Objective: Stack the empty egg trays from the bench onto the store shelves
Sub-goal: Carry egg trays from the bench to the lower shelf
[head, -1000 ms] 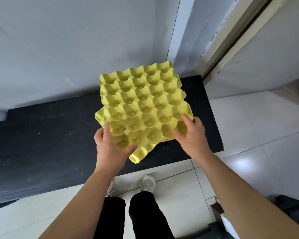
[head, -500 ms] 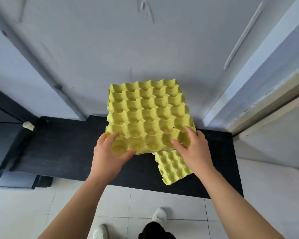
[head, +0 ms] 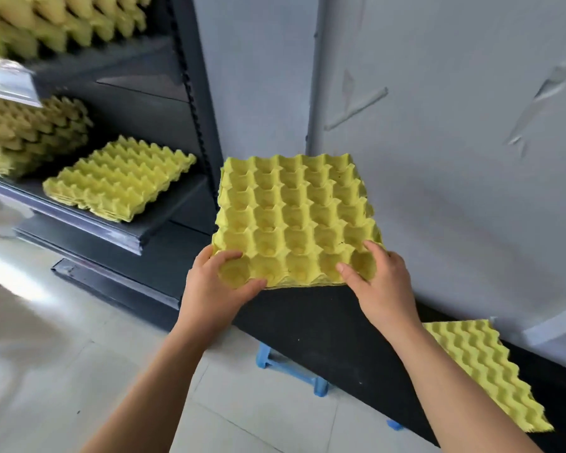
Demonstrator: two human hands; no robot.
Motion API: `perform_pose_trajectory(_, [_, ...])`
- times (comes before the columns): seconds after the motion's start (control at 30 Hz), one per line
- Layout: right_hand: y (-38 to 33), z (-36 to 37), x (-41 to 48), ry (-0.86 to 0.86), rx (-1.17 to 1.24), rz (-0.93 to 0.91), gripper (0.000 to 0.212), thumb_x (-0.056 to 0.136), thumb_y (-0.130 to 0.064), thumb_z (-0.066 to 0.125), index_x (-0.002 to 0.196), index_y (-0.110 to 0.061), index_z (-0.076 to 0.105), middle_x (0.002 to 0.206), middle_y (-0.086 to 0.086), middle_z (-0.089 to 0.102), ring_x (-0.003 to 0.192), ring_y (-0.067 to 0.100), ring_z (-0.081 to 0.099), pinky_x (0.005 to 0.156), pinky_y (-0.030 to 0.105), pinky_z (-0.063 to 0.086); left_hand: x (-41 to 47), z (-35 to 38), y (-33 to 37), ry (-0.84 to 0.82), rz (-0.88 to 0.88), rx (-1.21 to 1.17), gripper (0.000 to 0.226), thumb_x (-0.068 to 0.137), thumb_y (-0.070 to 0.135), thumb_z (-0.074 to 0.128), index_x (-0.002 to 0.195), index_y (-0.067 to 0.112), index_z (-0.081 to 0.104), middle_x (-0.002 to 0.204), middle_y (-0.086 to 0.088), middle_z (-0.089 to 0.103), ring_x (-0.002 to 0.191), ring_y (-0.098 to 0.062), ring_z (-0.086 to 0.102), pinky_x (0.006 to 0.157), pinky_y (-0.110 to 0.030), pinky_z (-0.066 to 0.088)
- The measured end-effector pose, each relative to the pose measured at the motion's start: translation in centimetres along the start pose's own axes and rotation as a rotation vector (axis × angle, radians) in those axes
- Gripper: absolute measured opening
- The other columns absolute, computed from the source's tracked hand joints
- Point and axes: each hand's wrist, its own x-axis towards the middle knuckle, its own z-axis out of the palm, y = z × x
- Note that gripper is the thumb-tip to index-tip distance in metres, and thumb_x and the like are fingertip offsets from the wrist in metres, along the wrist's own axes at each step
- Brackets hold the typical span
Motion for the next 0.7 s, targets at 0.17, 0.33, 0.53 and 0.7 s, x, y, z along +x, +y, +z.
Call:
perform_pose_trajectory(0.17, [-8.5, 6.0, 0.6, -0.073, 0.049, -0.057, 0.066, 0.082, -0.056, 0.059, 0.138, -0.027, 0.040, 0.127, 0.010, 0.045, 0.121, 0.026, 0.043, 0.098, 0.035, 0.036, 1.9, -8.4, -4.9, 0.098, -0.055, -0.007, 0.061, 0.062, 0.050, 0.083, 0.117, 0.036, 0.061, 0.146, 0.003, 0.038, 0.125, -0.019, 0.045, 0.102, -0.042, 0.043])
perform_pose_trajectory(0.33, [-14.4, 11.5, 2.7, -0.146, 0.044, -0.108, 0.068, 0.082, -0.058, 0.058, 0.140, -0.027, 0.038, 0.130, 0.012, 0.045, 0.122, 0.027, 0.042, 0.096, 0.035, 0.037, 5.1, -13.4, -9.7, 0.160, -0.104, -0.027, 0.068, 0.059, 0.056, 0.083, 0.119, 0.034, 0.061, 0.141, 0.003, 0.042, 0.124, -0.018, 0.047, 0.103, -0.039, 0.043])
perform_pose_trajectory(0.53, [-19.9, 17.9, 6.6, -0.211, 0.027, -0.123, 0.070, 0.082, -0.061, 0.055, 0.141, -0.027, 0.036, 0.132, 0.012, 0.043, 0.122, 0.027, 0.043, 0.095, 0.036, 0.039, 11.2, -18.0, -14.0, 0.190, -0.124, -0.035, 0.080, 0.050, 0.066, 0.072, 0.122, 0.033, 0.061, 0.134, 0.007, 0.045, 0.122, -0.017, 0.047, 0.103, -0.041, 0.043])
perform_pose_trajectory(0.7, [-23.6, 22.6, 9.8, -0.246, 0.004, -0.103, 0.070, 0.080, -0.064, 0.056, 0.140, -0.030, 0.037, 0.129, 0.011, 0.042, 0.117, 0.028, 0.047, 0.090, 0.036, 0.042, 16.4, -21.0, -17.3, 0.168, -0.168, -0.051, 0.084, 0.048, 0.066, 0.072, 0.124, 0.033, 0.059, 0.134, 0.007, 0.044, 0.121, -0.019, 0.049, 0.103, -0.041, 0.044])
